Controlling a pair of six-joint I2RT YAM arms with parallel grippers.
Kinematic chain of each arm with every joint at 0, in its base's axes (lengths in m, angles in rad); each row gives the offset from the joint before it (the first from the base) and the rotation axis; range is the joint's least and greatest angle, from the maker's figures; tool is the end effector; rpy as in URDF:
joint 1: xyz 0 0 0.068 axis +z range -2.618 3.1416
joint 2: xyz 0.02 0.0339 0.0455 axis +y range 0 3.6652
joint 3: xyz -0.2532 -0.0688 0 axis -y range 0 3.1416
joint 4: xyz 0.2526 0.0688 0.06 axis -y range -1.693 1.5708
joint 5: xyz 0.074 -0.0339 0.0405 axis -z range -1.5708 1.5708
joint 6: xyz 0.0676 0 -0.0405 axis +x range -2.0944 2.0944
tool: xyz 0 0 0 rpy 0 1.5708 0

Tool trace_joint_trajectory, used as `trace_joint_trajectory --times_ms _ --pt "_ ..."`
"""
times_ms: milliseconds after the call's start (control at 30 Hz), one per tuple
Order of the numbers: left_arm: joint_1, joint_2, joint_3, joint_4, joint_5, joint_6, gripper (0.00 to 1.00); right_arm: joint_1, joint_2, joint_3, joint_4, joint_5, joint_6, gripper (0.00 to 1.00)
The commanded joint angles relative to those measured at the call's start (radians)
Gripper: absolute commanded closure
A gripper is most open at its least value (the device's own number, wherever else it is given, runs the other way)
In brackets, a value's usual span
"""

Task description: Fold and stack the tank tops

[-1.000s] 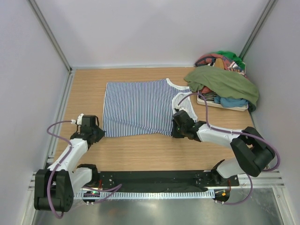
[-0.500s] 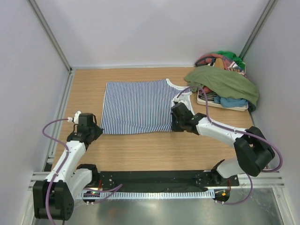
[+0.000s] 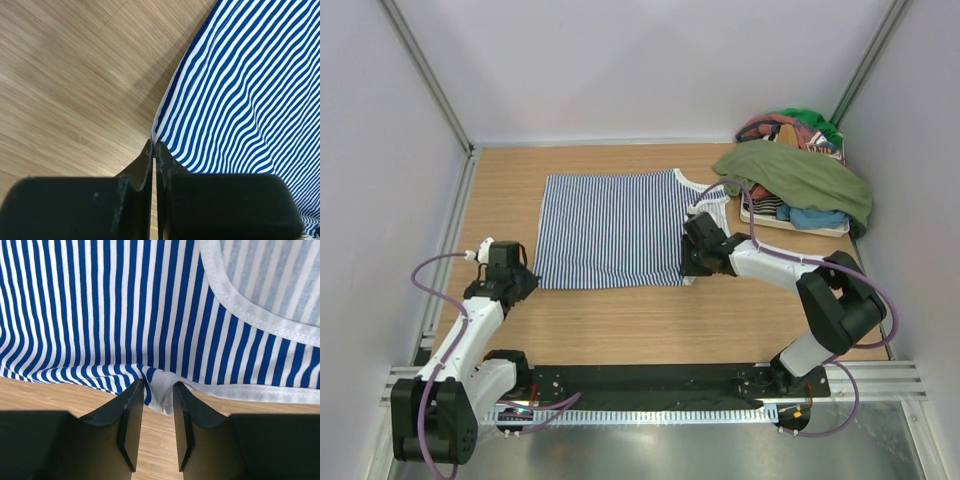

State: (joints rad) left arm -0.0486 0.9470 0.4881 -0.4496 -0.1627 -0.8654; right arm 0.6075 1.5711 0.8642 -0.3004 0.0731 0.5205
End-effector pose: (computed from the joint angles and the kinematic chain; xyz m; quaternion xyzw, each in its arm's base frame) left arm 0.2120 0.0007 0.1500 -0.3986 0.8545 -0.0740 0.3247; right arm 0.2710 0.1824 0.1287 -0.0316 0.9595 0.1189 0.2536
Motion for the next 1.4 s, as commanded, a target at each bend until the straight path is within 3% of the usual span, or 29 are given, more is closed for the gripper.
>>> trace_joint_trajectory --times_ms 0,267,433,667,800,1100,1233,1333,1367 --pt "0.009 0.010 0.046 0.000 -0.035 0.020 1.00 -0.003 -0.034 -0.020 0.056 -0.059 -0.010 0.64" --pt "0.012 0.016 0.061 -0.011 -0.037 0.019 1.00 -0.003 -0.077 -0.102 0.115 -0.162 0.013 0.67" --pt "0.013 0.013 0.058 -0.009 -0.037 0.020 1.00 -0.003 -0.120 -0.149 0.127 -0.173 0.010 0.60" --pt "0.012 0.021 0.058 -0.008 -0.029 0.020 1.00 -0.002 -0.187 -0.215 0.153 -0.200 -0.002 0.60" --pt "0.012 0.018 0.060 -0.009 -0.026 0.020 1.00 -0.002 -0.155 -0.215 0.164 -0.199 -0.030 0.64" --pt "0.012 0.015 0.058 -0.012 -0.024 0.020 1.00 -0.002 -0.114 -0.179 0.167 -0.200 -0.039 0.62" --pt "0.012 0.015 0.055 -0.009 -0.023 0.020 1.00 -0.002 -0.103 -0.169 0.167 -0.210 -0.037 0.70" --pt "0.013 0.013 0.055 -0.009 -0.023 0.022 1.00 -0.002 -0.097 -0.159 0.152 -0.216 -0.042 0.96" --pt "0.013 0.013 0.056 -0.012 -0.023 0.022 1.00 -0.002 -0.100 -0.154 0.143 -0.216 -0.045 0.99"
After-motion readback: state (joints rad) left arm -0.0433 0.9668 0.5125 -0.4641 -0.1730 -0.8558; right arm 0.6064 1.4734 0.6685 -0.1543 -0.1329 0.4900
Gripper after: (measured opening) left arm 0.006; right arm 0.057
